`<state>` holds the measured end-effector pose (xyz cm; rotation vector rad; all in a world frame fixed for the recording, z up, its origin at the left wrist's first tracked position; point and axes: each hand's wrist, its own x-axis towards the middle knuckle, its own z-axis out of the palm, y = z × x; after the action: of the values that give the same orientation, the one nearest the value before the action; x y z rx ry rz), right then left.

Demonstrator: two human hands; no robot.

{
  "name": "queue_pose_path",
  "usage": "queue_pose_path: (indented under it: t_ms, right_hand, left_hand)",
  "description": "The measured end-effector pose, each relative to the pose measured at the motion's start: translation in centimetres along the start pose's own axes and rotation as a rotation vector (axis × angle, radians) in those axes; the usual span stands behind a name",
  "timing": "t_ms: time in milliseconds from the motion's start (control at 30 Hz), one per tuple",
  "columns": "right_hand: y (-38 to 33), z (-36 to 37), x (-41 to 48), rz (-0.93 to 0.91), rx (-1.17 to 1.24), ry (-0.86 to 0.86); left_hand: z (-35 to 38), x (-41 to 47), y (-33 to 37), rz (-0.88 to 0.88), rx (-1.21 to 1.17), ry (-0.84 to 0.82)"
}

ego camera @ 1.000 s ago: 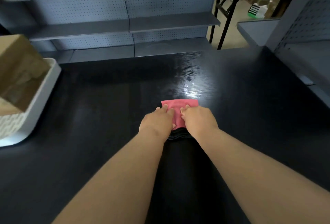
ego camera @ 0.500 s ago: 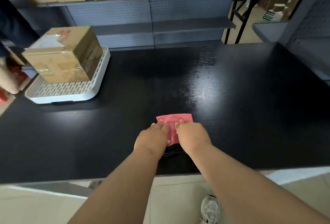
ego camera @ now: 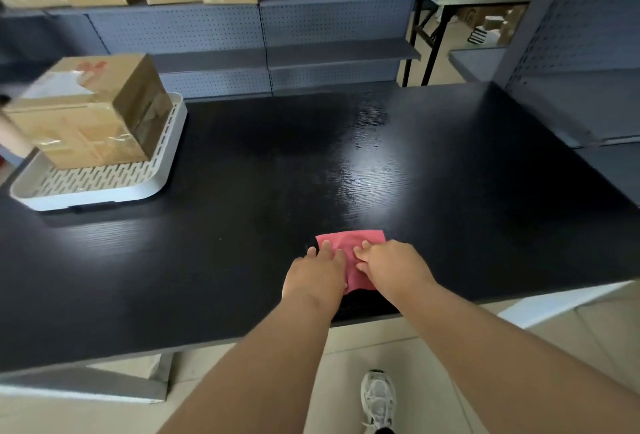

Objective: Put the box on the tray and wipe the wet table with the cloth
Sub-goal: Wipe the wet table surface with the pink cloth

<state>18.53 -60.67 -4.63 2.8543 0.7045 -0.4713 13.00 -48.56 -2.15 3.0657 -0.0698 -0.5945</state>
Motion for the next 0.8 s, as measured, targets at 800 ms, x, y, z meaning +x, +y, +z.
queue_pose_path:
  t_ms: [800]
  right_hand:
    - [3.0,-7.0,22.1,0.072,0.026,0.125]
  left_hand:
    - [-8.3,22.3,-8.4,-0.040,0.027,-0.088]
